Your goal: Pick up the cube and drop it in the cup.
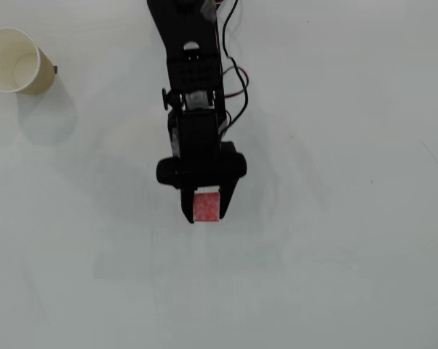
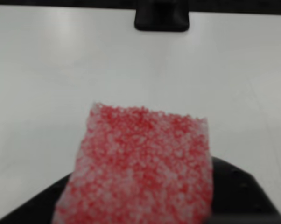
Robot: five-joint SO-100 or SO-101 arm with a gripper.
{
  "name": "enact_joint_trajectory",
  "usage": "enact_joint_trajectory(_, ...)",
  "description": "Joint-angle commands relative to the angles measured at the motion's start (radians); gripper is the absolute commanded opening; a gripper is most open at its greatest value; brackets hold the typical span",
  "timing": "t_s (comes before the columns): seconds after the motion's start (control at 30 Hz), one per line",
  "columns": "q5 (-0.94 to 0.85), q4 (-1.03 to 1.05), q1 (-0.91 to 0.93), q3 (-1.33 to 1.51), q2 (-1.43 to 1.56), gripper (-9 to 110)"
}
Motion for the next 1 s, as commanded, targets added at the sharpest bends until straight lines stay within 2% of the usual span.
enact_joint_trajectory(0.0,0.012,0.008,0.017,0.025,0.232,14)
enact_joint_trajectory(0.57,0.0,0.08,0.11,0.324,0.666,14)
enact_joint_trajectory(0.97,-0.002,0.192,0.276,0.454,0.942,12)
